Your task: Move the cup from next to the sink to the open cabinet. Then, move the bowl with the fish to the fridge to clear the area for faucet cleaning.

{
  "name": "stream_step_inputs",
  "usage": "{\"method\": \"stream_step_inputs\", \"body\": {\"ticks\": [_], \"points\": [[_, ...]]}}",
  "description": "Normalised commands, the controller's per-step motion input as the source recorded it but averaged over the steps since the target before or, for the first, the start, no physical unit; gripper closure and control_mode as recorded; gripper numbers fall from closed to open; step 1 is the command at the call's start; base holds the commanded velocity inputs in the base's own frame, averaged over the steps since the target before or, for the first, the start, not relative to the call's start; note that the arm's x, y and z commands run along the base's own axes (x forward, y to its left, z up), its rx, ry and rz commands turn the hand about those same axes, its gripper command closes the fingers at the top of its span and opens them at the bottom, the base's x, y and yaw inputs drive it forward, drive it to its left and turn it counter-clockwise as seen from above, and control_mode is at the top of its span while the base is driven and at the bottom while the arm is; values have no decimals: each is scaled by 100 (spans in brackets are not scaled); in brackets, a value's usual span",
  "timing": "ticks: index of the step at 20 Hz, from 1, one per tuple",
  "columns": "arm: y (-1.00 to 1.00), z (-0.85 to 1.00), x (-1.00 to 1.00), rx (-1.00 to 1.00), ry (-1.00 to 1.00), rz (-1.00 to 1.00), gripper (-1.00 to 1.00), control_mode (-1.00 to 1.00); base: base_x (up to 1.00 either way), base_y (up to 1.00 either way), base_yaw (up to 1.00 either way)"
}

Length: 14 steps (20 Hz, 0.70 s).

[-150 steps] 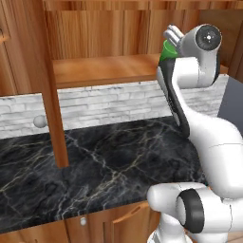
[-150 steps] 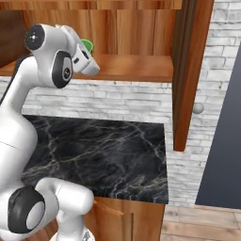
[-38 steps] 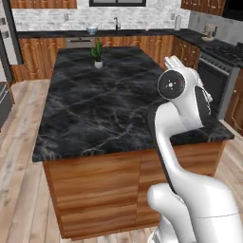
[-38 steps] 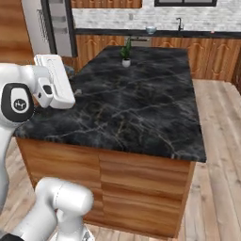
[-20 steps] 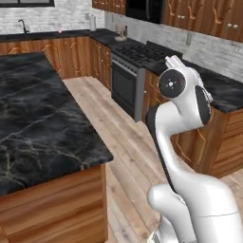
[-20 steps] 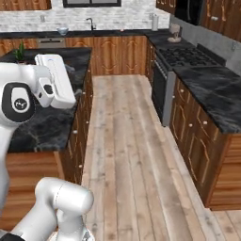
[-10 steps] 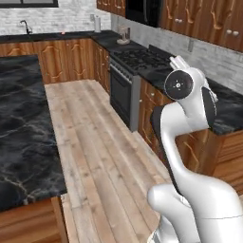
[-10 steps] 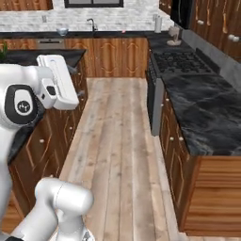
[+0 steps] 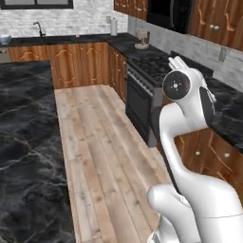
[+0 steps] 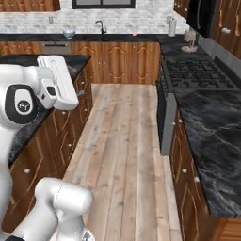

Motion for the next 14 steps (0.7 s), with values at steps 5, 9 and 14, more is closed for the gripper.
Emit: {"method": "stream_step_inputs", "body": {"ticks": [5,9,14], "points": [[0,0,0,0,0,0,-100,100,100,-13,9],[0,0,0,0,0,0,-100,100,100,-31,2],[0,0,0,0,0,0,-100,100,100,-35,0]]}}
